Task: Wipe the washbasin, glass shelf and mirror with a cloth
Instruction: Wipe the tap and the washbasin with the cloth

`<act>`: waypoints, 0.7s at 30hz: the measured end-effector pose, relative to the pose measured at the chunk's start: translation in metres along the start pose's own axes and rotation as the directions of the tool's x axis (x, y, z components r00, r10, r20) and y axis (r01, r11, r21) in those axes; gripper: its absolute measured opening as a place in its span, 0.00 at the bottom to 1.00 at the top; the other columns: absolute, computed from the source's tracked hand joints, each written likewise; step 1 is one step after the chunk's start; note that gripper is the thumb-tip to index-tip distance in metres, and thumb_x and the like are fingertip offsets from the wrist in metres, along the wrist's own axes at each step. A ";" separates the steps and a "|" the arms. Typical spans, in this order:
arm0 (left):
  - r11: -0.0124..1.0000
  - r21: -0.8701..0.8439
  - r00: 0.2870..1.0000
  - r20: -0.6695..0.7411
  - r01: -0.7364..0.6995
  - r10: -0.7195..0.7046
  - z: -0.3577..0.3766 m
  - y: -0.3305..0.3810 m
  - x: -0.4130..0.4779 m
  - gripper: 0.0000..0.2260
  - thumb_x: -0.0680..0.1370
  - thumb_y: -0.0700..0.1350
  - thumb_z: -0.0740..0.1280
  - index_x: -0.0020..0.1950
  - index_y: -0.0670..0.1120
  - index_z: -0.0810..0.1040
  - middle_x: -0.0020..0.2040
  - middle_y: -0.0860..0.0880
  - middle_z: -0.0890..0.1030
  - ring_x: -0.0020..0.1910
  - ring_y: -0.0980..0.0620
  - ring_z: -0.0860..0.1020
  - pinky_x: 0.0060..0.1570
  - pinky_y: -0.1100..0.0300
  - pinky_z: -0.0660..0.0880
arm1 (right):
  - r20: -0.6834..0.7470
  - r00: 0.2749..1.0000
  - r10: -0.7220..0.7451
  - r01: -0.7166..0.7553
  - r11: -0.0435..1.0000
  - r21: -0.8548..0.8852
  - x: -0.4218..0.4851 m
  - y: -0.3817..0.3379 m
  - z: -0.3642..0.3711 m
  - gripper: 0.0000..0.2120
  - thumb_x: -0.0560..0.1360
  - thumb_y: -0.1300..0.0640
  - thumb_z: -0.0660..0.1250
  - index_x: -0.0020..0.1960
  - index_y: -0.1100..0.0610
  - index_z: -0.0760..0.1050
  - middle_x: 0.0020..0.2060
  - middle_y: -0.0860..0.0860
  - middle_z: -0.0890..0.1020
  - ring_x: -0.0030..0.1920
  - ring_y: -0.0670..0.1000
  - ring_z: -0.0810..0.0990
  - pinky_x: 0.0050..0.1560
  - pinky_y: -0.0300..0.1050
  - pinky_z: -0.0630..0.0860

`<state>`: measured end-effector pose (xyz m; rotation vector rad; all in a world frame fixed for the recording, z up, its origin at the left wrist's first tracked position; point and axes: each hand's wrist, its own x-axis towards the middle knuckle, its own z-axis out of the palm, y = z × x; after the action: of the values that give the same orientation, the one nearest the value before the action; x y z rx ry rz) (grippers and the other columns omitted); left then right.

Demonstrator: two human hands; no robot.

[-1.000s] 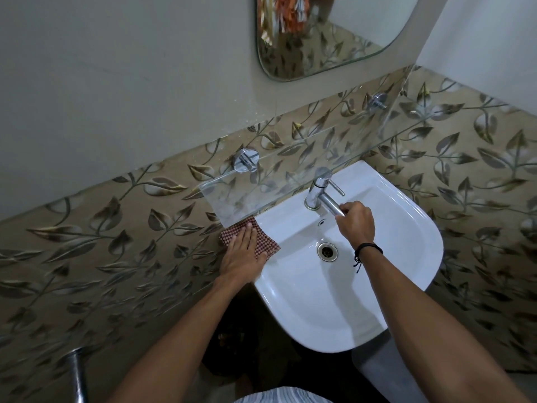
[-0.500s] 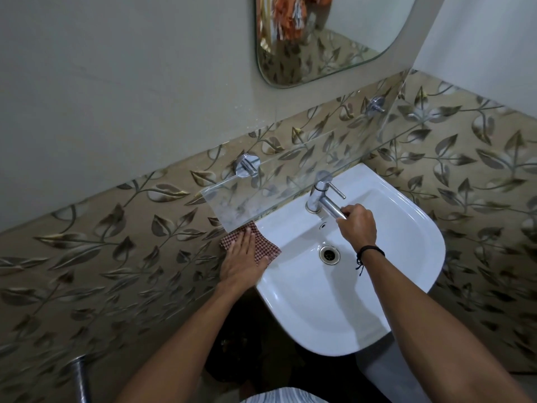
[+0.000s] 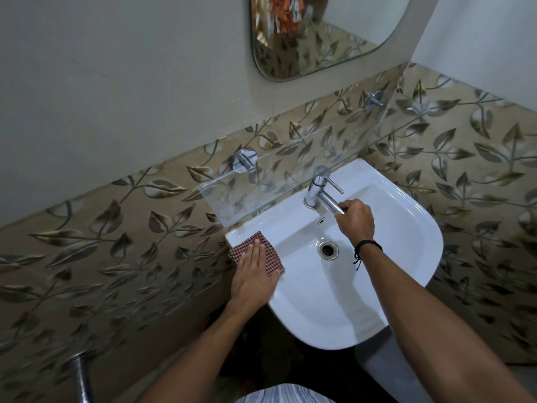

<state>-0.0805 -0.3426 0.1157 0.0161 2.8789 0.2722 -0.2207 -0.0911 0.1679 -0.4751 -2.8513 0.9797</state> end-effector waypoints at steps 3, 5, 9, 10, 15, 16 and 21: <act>0.999 -0.021 0.999 0.013 0.031 -0.030 -0.012 -0.011 0.015 0.37 0.82 0.65 0.46 0.80 0.43 0.36 0.81 0.46 0.35 0.80 0.51 0.35 0.78 0.53 0.36 | 0.009 1.000 -0.008 0.008 1.000 -0.003 0.000 -0.001 0.000 0.15 0.71 0.63 0.69 0.57 0.57 0.82 0.49 0.54 0.84 0.53 0.57 0.80 0.44 0.44 0.77; 0.999 -0.020 0.999 0.022 0.042 -0.042 -0.016 -0.013 0.021 0.37 0.82 0.64 0.47 0.80 0.42 0.37 0.81 0.45 0.35 0.80 0.51 0.36 0.78 0.53 0.35 | 0.011 1.000 -0.010 0.010 1.000 -0.001 0.000 -0.001 0.000 0.15 0.71 0.63 0.69 0.57 0.56 0.82 0.49 0.54 0.84 0.53 0.57 0.80 0.44 0.45 0.78; 1.000 0.006 0.999 0.031 0.025 -0.025 -0.011 -0.005 0.008 0.35 0.83 0.62 0.45 0.78 0.41 0.34 0.81 0.43 0.36 0.80 0.49 0.36 0.78 0.52 0.36 | 0.013 1.000 -0.002 0.002 1.000 0.009 0.002 0.000 0.001 0.15 0.71 0.62 0.69 0.57 0.56 0.82 0.50 0.54 0.84 0.53 0.57 0.80 0.43 0.43 0.76; 1.000 0.008 0.999 0.035 0.019 -0.020 -0.008 0.000 0.000 0.34 0.83 0.62 0.44 0.77 0.42 0.33 0.80 0.42 0.35 0.80 0.48 0.36 0.79 0.51 0.37 | 0.015 1.000 -0.002 0.002 1.000 0.011 0.001 0.000 0.001 0.15 0.71 0.62 0.70 0.57 0.57 0.82 0.50 0.55 0.84 0.53 0.57 0.80 0.43 0.43 0.75; 1.000 -0.006 0.999 0.054 -0.001 0.002 0.007 0.029 -0.037 0.36 0.83 0.63 0.47 0.80 0.41 0.38 0.82 0.42 0.39 0.81 0.47 0.40 0.79 0.51 0.40 | 0.015 1.000 0.015 -0.015 0.999 0.031 0.000 0.000 0.000 0.15 0.72 0.62 0.70 0.58 0.57 0.81 0.51 0.55 0.83 0.52 0.56 0.80 0.41 0.41 0.71; 1.000 -0.015 0.999 0.046 0.004 -0.003 0.004 0.030 -0.036 0.37 0.82 0.63 0.49 0.81 0.41 0.41 0.82 0.43 0.41 0.81 0.47 0.42 0.79 0.51 0.41 | 0.015 1.000 0.014 -0.015 0.999 0.030 0.000 0.000 0.000 0.14 0.72 0.62 0.70 0.58 0.57 0.81 0.51 0.55 0.83 0.51 0.56 0.81 0.40 0.41 0.71; 0.997 0.042 0.997 0.012 -0.072 0.072 -0.016 0.013 -0.009 0.37 0.83 0.63 0.49 0.80 0.42 0.35 0.80 0.44 0.32 0.79 0.47 0.34 0.79 0.48 0.38 | 0.017 1.000 0.019 -0.019 1.000 0.016 0.000 -0.001 0.002 0.14 0.72 0.61 0.71 0.58 0.56 0.81 0.51 0.56 0.82 0.50 0.57 0.80 0.40 0.42 0.71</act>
<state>-0.0758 -0.3329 0.1355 0.1287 2.8775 0.2233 -0.2208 -0.0928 0.1671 -0.4961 -2.8568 1.0146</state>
